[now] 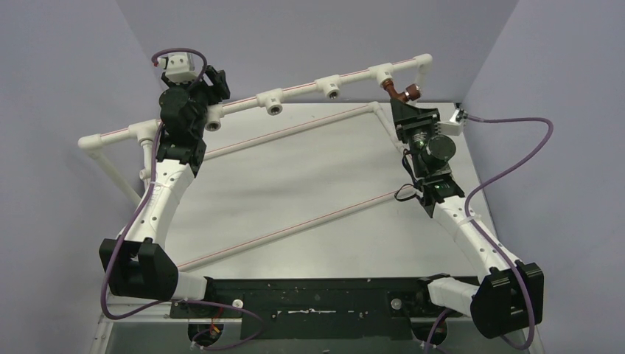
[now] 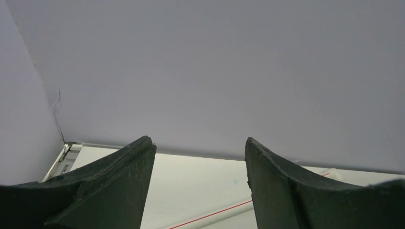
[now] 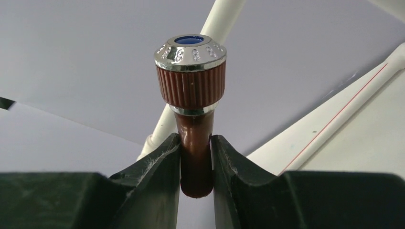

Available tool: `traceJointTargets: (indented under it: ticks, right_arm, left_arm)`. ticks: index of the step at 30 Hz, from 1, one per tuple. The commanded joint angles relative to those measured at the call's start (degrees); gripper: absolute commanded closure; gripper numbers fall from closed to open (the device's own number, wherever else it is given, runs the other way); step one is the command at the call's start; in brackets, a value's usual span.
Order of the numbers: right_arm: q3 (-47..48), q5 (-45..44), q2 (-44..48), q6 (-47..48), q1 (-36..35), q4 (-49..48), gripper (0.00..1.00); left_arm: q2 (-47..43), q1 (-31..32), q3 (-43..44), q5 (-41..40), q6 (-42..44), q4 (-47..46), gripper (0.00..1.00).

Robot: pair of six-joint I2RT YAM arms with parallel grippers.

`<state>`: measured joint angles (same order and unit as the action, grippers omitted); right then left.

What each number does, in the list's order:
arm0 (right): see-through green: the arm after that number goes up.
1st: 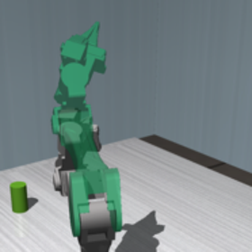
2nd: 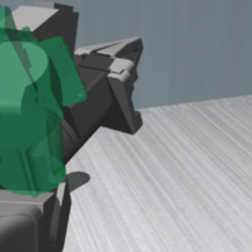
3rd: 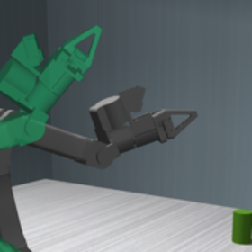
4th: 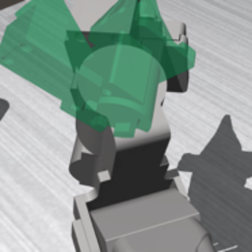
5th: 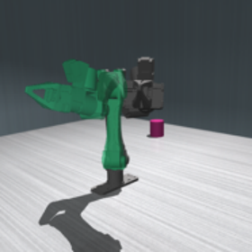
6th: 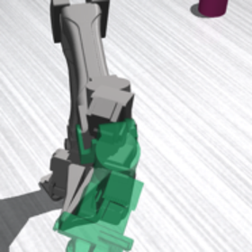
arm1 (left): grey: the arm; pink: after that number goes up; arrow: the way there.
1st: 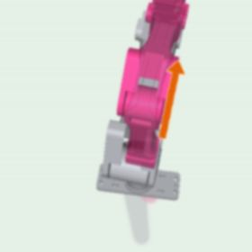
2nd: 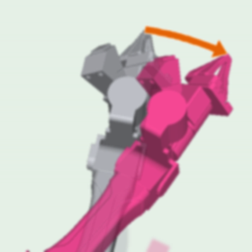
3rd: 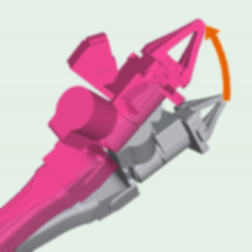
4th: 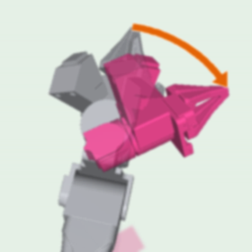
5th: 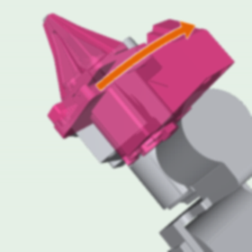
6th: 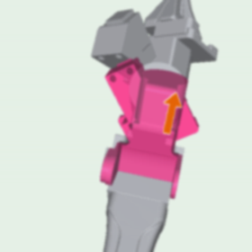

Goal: Install the water faucets

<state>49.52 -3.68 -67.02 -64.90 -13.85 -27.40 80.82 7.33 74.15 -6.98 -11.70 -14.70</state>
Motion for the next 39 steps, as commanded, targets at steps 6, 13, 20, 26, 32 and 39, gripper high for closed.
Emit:
traceJointTargets:
  ticks: [6,13,20,26,32,39]
  right_arm:
    - [0.05,-0.03,2.73,-24.08,0.17,-4.80,1.00]
    - [0.53,-2.75,5.29,-24.26,-1.68,-2.30,1.00]
    - [0.94,-1.10,5.42,-20.96,-1.81,-1.12,0.52]
    - [-0.04,0.31,7.15,-16.95,-1.83,-0.06,0.28]
    - [0.28,0.04,11.36,-11.02,-1.24,6.69,0.20]
    - [2.67,5.40,13.90,0.64,-0.78,11.50,0.18]
  left_arm:
    - [4.72,0.49,-3.44,2.76,1.68,13.04,0.34]
    - [4.86,0.57,-3.47,2.60,1.77,13.12,0.33]
    - [4.96,0.58,-3.43,2.61,1.77,13.20,0.34]
    - [4.92,0.57,-3.44,2.59,1.86,13.20,0.34]
    - [4.96,0.62,-3.41,2.54,1.90,13.27,0.34]
    - [4.80,0.75,-3.44,2.41,1.95,13.29,0.34]
